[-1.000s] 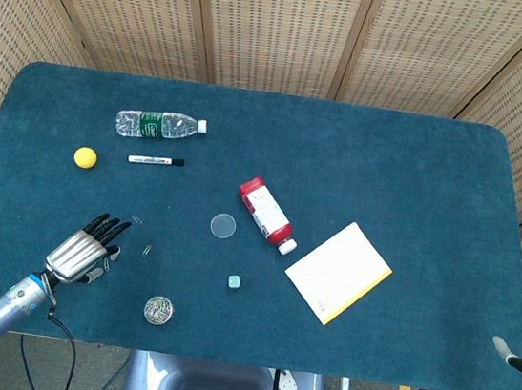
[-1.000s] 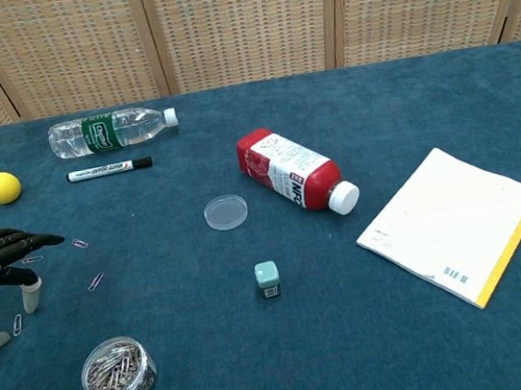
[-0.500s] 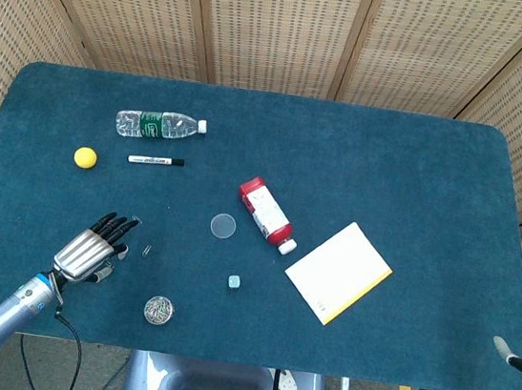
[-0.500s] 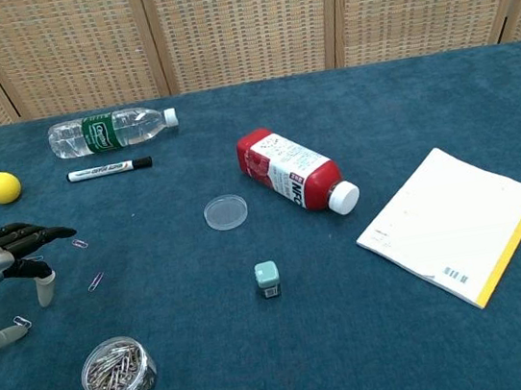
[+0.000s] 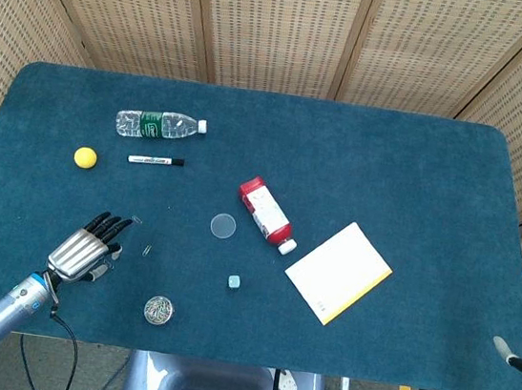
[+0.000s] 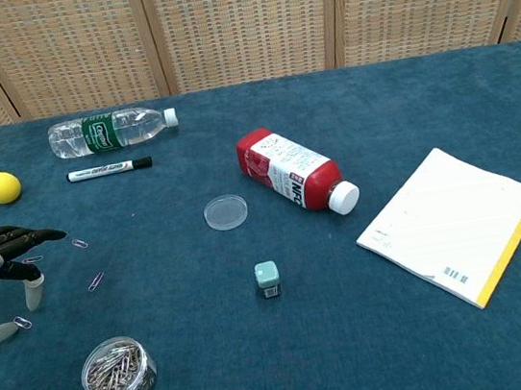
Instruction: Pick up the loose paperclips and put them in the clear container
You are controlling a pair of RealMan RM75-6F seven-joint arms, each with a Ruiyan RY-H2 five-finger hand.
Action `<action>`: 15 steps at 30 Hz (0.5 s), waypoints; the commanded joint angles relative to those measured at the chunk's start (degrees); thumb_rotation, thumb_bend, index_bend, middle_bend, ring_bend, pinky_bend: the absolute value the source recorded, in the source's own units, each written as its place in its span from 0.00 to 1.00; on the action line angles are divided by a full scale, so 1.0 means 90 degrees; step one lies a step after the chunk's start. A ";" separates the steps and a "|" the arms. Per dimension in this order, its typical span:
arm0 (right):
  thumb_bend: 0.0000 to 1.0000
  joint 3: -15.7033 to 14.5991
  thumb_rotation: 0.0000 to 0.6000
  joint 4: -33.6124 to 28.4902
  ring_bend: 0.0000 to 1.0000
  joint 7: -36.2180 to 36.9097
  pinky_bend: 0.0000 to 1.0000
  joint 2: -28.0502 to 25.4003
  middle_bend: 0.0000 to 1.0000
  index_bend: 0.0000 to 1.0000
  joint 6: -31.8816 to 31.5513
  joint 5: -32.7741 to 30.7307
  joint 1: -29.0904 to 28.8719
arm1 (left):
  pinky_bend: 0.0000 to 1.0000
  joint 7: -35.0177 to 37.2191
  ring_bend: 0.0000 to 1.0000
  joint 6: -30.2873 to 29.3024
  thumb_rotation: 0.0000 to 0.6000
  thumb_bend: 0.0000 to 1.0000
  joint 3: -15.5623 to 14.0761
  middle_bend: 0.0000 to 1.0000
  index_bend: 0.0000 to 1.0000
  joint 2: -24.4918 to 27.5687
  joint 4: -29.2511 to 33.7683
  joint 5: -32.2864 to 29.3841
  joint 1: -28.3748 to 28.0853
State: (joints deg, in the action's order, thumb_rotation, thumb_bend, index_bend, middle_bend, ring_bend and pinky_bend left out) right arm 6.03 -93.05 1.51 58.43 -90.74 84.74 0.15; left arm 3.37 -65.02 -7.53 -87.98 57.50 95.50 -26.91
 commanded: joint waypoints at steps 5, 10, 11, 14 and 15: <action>0.00 -0.0001 1.00 0.0001 0.00 -0.0011 0.00 0.0002 0.00 0.00 0.0010 -0.0006 -0.0003 | 0.00 0.0035 0.00 0.0052 1.00 0.38 -0.0007 0.00 0.50 -0.0020 -0.0028 -0.0012 -0.0016; 0.00 0.0004 1.00 0.0006 0.00 0.0006 0.00 -0.0002 0.00 0.00 0.0017 -0.0018 -0.0005 | 0.00 0.0021 0.00 0.0073 1.00 0.37 -0.0011 0.00 0.50 -0.0034 -0.0031 -0.0022 -0.0017; 0.00 0.0002 1.00 0.0002 0.00 0.0009 0.00 -0.0003 0.00 0.00 0.0017 -0.0014 -0.0005 | 0.00 0.0016 0.00 0.0079 1.00 0.38 -0.0012 0.00 0.50 -0.0040 -0.0035 -0.0026 -0.0016; 0.00 0.0000 1.00 0.0003 0.00 0.0012 0.00 -0.0003 0.00 0.00 0.0018 -0.0007 -0.0006 | 0.00 0.0014 0.00 0.0093 1.00 0.38 -0.0017 0.00 0.50 -0.0056 -0.0047 -0.0032 -0.0013; 0.00 -0.0001 1.00 0.0003 0.00 0.0012 0.00 -0.0005 0.00 0.00 0.0020 -0.0008 -0.0006 | 0.00 0.0017 0.00 0.0102 1.00 0.38 -0.0019 0.00 0.50 -0.0062 -0.0050 -0.0035 -0.0013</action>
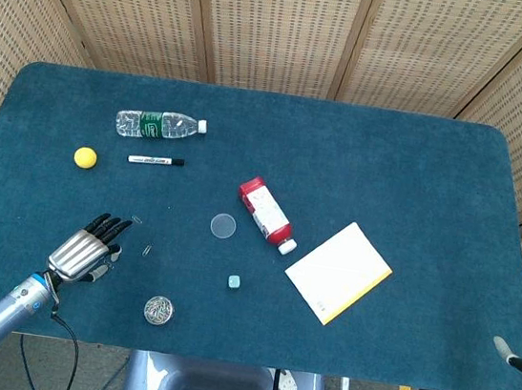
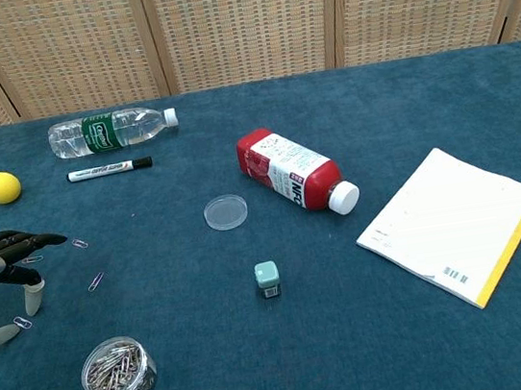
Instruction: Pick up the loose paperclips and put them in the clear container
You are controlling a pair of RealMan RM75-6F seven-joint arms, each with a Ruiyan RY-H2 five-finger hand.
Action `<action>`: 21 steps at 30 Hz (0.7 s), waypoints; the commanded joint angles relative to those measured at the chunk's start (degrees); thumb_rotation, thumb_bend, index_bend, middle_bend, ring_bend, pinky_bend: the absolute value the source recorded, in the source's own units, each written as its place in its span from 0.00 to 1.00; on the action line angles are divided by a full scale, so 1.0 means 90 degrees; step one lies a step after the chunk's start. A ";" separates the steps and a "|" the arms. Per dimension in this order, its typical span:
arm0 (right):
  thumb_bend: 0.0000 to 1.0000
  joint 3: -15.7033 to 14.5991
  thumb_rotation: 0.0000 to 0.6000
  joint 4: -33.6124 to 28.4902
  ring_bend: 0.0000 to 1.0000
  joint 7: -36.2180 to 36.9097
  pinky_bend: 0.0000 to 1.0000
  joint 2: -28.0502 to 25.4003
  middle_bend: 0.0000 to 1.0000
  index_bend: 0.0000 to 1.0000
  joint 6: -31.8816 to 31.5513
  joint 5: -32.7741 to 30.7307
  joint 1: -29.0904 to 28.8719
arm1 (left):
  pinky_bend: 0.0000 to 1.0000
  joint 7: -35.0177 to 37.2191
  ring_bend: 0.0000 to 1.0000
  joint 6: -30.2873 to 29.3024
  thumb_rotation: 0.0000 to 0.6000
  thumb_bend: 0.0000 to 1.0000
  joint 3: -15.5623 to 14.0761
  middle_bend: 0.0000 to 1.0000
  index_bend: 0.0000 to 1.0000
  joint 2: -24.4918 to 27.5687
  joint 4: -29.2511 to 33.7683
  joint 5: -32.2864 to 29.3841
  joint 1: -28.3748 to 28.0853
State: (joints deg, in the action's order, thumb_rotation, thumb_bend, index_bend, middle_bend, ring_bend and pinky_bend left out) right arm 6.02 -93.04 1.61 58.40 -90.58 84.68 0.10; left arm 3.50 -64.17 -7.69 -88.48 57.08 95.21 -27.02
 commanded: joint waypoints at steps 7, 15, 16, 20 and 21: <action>0.00 0.0002 1.00 0.0000 0.00 0.0002 0.00 -0.0001 0.00 0.00 0.0015 -0.0011 -0.0006 | 0.00 0.0026 0.00 0.0045 1.00 0.38 -0.0007 0.00 0.52 -0.0053 -0.0030 -0.0018 -0.0002; 0.00 0.0002 1.00 0.0004 0.00 0.0018 0.00 -0.0004 0.00 0.00 0.0019 -0.0009 -0.0009 | 0.00 0.0007 0.00 0.0060 1.00 0.38 -0.0004 0.00 0.60 -0.0087 -0.0060 -0.0034 0.0003; 0.00 0.0003 1.00 0.0002 0.00 0.0018 0.00 -0.0005 0.00 0.00 0.0019 -0.0009 -0.0009 | 0.00 0.0004 0.00 0.0058 1.00 0.39 -0.0003 0.00 0.61 -0.0087 -0.0061 -0.0034 0.0002; 0.00 0.0001 1.00 0.0007 0.00 0.0027 0.00 -0.0006 0.00 0.00 0.0011 -0.0004 -0.0006 | 0.00 -0.0005 0.00 0.0047 1.00 0.39 0.0002 0.00 0.62 -0.0091 -0.0068 -0.0045 0.0011; 0.00 0.0002 1.00 0.0005 0.00 0.0026 0.00 -0.0007 0.00 0.00 0.0009 -0.0004 -0.0005 | 0.00 -0.0002 0.00 0.0046 1.00 0.39 0.0003 0.00 0.62 -0.0088 -0.0067 -0.0046 0.0012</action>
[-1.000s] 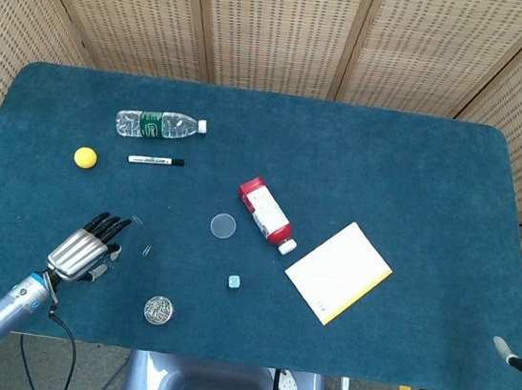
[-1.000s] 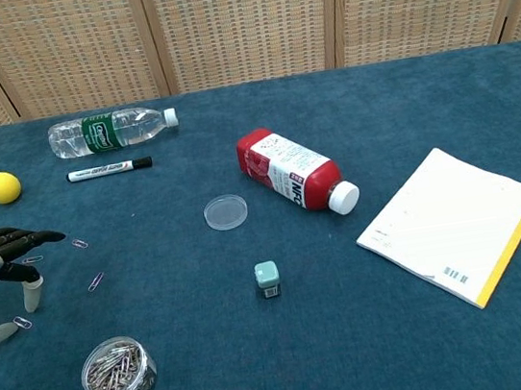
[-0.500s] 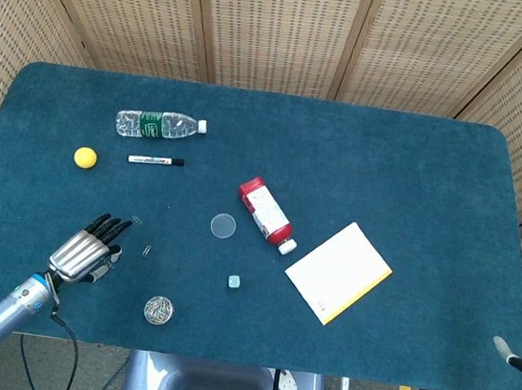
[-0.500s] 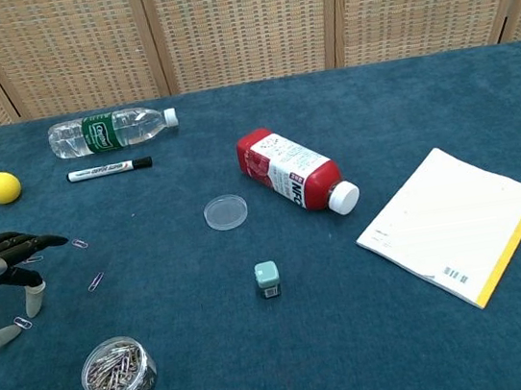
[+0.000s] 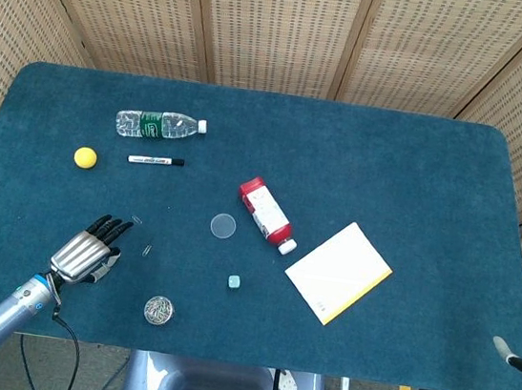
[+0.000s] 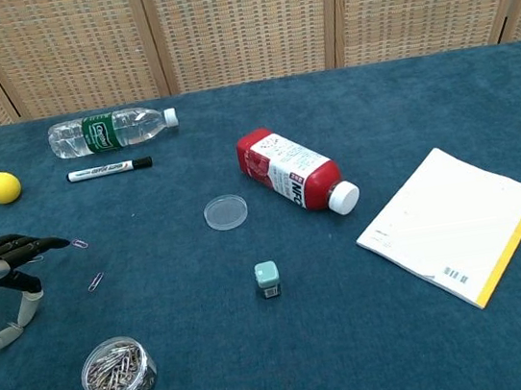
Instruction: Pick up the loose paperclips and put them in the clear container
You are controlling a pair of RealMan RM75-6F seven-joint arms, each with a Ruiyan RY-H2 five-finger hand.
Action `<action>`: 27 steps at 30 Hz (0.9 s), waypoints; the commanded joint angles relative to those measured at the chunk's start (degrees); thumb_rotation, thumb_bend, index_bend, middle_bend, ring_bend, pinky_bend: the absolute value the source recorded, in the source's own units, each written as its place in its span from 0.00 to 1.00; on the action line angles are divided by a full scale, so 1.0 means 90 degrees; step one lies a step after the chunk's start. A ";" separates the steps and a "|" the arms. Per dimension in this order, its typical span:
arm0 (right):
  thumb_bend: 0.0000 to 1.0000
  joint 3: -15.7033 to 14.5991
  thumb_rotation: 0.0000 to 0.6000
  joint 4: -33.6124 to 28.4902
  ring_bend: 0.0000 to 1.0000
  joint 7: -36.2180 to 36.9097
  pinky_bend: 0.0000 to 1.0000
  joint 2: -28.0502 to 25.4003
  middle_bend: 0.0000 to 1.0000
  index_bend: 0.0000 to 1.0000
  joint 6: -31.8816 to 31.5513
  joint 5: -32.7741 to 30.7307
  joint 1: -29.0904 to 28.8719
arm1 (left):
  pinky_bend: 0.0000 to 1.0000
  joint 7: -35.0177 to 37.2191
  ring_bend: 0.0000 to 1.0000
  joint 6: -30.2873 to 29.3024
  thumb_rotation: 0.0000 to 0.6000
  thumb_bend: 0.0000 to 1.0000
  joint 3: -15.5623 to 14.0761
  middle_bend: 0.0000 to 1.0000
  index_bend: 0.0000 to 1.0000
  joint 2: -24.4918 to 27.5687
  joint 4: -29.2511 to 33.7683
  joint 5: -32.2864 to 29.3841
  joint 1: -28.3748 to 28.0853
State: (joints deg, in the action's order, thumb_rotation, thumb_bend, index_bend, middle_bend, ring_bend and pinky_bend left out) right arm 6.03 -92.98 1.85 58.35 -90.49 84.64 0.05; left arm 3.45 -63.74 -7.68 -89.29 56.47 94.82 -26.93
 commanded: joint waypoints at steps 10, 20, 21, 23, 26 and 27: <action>0.00 -0.0002 1.00 0.0001 0.00 0.0007 0.00 -0.0002 0.00 0.00 -0.0009 0.0007 0.0004 | 0.00 0.0098 0.00 -0.0181 1.00 0.41 0.0014 0.00 0.65 0.0055 0.0070 0.0052 0.0024; 0.00 0.0001 1.00 -0.0013 0.00 0.0036 0.00 -0.0018 0.00 0.00 -0.0035 0.0014 0.0016 | 0.00 0.0063 0.00 -0.1202 1.00 0.41 -0.0082 0.00 0.67 0.0574 0.1040 0.0723 0.0047; 0.00 0.0000 1.00 -0.0014 0.00 0.0035 0.00 -0.0019 0.00 0.00 -0.0035 0.0016 0.0016 | 0.00 -0.0016 0.00 -0.1249 1.00 0.41 -0.0129 0.00 0.67 0.0647 0.1218 0.0822 0.0038; 0.00 -0.0003 1.00 -0.0016 0.00 0.0035 0.00 -0.0020 0.00 0.00 -0.0040 0.0022 0.0018 | 0.00 -0.0169 0.00 -0.1284 1.00 0.41 -0.0206 0.00 0.67 0.0739 0.1527 0.0986 0.0013; 0.00 0.0000 1.00 -0.0017 0.00 0.0033 0.00 -0.0019 0.00 0.00 -0.0051 0.0017 0.0024 | 0.00 -0.0370 0.00 -0.1231 1.00 0.41 -0.0326 0.00 0.67 0.0813 0.2003 0.1239 -0.0066; 0.00 0.0002 1.00 -0.0016 0.00 0.0034 0.00 -0.0019 0.00 0.00 -0.0051 0.0013 0.0025 | 0.00 -0.0456 0.00 -0.1183 1.00 0.41 -0.0357 0.00 0.67 0.0819 0.2113 0.1305 -0.0095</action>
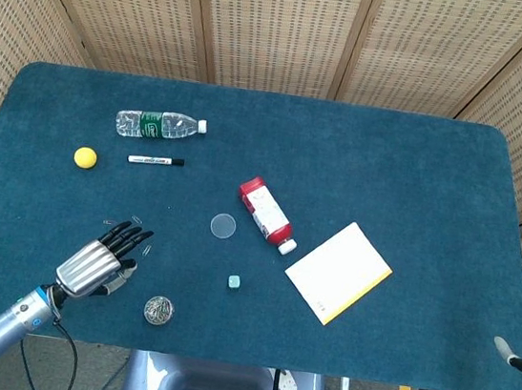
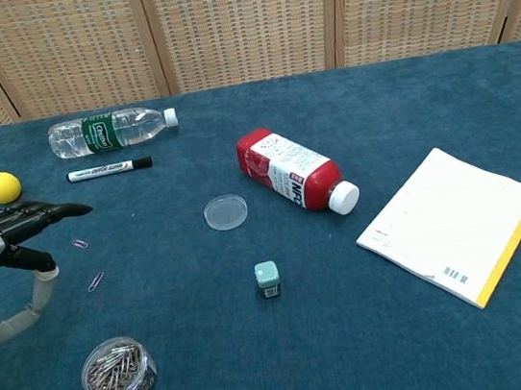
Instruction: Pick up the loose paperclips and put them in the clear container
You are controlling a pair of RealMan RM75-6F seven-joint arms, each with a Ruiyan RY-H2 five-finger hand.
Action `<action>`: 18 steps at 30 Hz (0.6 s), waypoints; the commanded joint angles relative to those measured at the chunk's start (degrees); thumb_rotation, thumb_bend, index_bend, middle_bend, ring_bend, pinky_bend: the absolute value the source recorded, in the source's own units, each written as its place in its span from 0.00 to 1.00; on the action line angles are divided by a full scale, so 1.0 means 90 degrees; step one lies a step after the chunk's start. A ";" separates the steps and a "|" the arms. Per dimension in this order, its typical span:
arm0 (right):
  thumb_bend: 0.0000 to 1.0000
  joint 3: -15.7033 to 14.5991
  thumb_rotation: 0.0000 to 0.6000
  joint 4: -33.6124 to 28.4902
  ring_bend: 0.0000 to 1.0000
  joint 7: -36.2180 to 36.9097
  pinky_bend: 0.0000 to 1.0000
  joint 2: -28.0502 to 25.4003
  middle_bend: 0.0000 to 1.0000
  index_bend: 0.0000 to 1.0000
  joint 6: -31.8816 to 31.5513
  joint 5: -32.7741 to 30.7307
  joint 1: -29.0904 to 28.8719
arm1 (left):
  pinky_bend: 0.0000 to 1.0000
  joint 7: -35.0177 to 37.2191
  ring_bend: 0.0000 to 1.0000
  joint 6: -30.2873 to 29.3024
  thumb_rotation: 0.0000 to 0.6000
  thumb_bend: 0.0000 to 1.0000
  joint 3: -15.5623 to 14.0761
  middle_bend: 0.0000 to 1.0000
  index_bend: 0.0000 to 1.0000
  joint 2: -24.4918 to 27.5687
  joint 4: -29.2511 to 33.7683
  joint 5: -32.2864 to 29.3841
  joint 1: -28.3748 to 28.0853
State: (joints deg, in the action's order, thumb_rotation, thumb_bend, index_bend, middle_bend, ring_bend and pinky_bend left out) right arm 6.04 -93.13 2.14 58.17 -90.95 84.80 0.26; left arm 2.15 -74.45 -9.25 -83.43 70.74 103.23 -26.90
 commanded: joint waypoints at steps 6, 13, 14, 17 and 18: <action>0.00 0.0012 1.00 0.0022 0.00 0.0046 0.00 -0.0008 0.00 0.00 0.0013 -0.0031 0.0001 | 0.00 -0.0965 0.00 0.0540 1.00 0.41 -0.0237 0.00 0.67 0.0104 0.1025 0.0442 -0.0248; 0.00 0.0024 1.00 0.0042 0.00 0.0140 0.00 -0.0029 0.00 0.00 0.0014 -0.0053 0.0008 | 0.00 -0.1196 0.00 0.0832 1.00 0.41 -0.0151 0.00 0.67 0.0039 0.1106 0.0254 -0.0294; 0.00 0.0026 1.00 0.0046 0.00 0.0153 0.00 -0.0032 0.00 0.00 0.0017 -0.0058 0.0009 | 0.00 -0.1189 0.00 0.0835 1.00 0.41 -0.0122 0.00 0.67 0.0032 0.1096 0.0232 -0.0303; 0.00 0.0021 1.00 0.0042 0.00 0.0148 0.00 -0.0032 0.00 0.00 0.0029 -0.0049 0.0003 | 0.00 -0.1144 0.00 0.0838 1.00 0.41 -0.0064 0.00 0.66 0.0001 0.1068 0.0188 -0.0325; 0.00 0.0019 1.00 0.0040 0.00 0.0143 0.00 -0.0032 0.00 0.00 0.0030 -0.0046 0.0002 | 0.00 -0.1132 0.00 0.0847 1.00 0.41 -0.0053 0.00 0.63 -0.0004 0.1065 0.0178 -0.0334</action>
State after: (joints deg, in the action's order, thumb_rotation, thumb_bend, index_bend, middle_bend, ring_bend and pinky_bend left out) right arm 6.21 -92.78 3.43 57.88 -90.68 84.37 0.29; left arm -8.08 -66.86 -9.78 -83.43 80.36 104.88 -29.86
